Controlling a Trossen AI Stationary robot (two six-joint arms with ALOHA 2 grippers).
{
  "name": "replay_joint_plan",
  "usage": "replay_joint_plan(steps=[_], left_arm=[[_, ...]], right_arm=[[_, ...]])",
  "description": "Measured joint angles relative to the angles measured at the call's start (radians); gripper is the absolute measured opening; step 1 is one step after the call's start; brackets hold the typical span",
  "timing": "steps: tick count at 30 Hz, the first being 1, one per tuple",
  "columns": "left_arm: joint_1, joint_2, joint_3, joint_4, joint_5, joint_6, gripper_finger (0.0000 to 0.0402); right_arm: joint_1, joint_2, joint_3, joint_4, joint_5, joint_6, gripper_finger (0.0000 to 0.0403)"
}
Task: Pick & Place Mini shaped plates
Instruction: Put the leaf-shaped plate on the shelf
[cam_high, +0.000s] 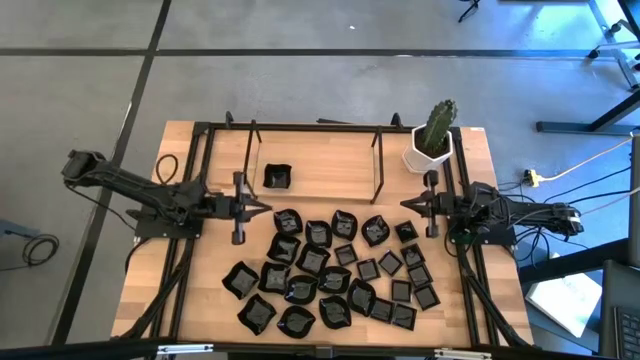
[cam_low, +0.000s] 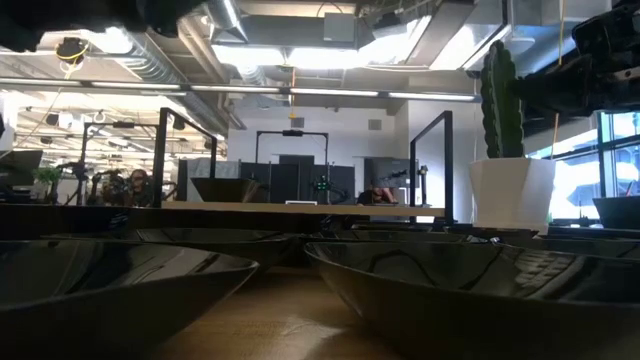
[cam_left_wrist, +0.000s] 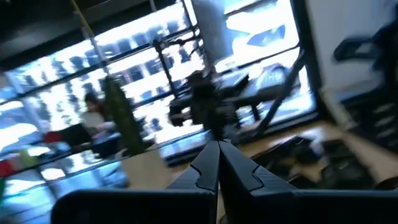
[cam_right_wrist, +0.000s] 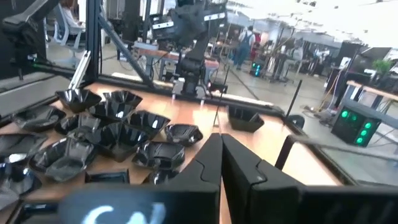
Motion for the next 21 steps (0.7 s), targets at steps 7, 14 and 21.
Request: replay_joint_plan(steps=[7, 14, 21], left_arm=[[-0.001, 0.091, 0.000, 0.070, 0.181, -0.097, 0.0002], [0.000, 0.204, 0.000, 0.136, 0.119, -0.109, 0.0002], [-0.002, 0.216, 0.000, 0.181, 0.283, -0.094, 0.0002]], right_arm=[[0.000, 0.000, 0.000, 0.016, 0.001, 0.022, 0.0007], [0.000, -0.001, 0.000, 0.110, 0.000, -0.001, 0.0007], [0.000, 0.000, 0.000, 0.042, 0.001, -0.042, 0.0007]])
